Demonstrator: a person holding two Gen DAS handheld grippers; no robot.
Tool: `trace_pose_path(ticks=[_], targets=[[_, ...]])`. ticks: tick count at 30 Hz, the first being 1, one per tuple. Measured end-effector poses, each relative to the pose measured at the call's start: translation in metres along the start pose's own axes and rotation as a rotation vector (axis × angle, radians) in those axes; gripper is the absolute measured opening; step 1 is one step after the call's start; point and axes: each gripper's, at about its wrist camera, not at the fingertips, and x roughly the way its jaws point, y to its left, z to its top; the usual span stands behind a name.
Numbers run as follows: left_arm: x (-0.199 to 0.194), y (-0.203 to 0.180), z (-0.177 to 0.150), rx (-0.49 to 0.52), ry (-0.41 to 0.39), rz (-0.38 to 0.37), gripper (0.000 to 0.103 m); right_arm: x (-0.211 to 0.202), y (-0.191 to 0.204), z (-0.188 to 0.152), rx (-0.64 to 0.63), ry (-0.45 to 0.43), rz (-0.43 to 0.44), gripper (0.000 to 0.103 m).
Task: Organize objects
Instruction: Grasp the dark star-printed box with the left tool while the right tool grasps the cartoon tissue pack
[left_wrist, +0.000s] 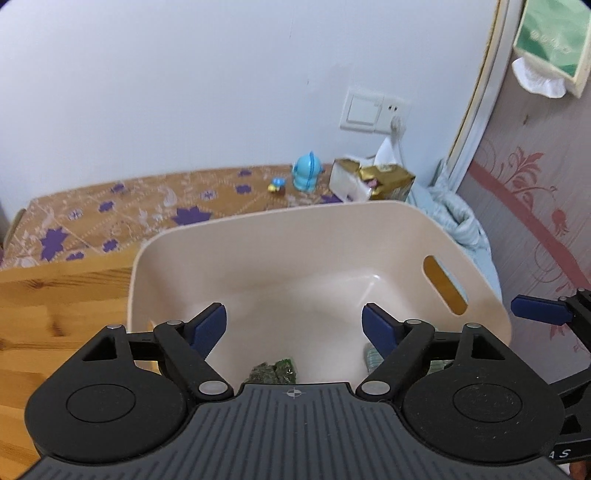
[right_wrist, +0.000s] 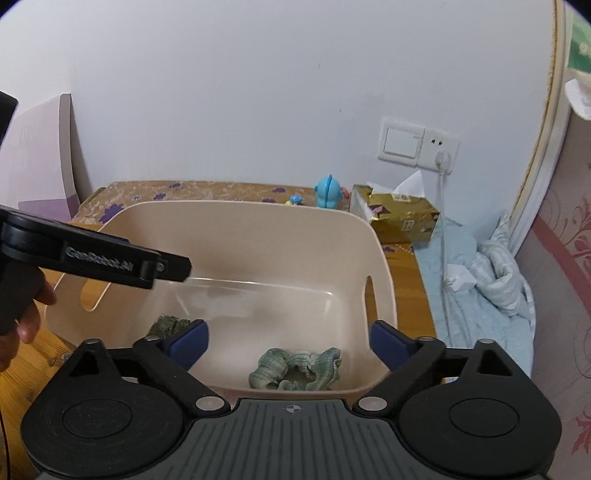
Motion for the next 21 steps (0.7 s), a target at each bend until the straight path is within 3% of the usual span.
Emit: trace_pose_path(ticks=[7, 21], targets=[[-0.036, -0.004, -0.014, 0.037, -0.065, 0.019, 0.085, -0.023, 0.005, -0.009, 0.004, -0.029, -0.013, 0.103], [-0.074, 0.010, -0.056, 0.078, -0.100, 0.030, 0.086, -0.051, 0.019, -0.037, -0.013, -0.030, -0.041, 0.103]])
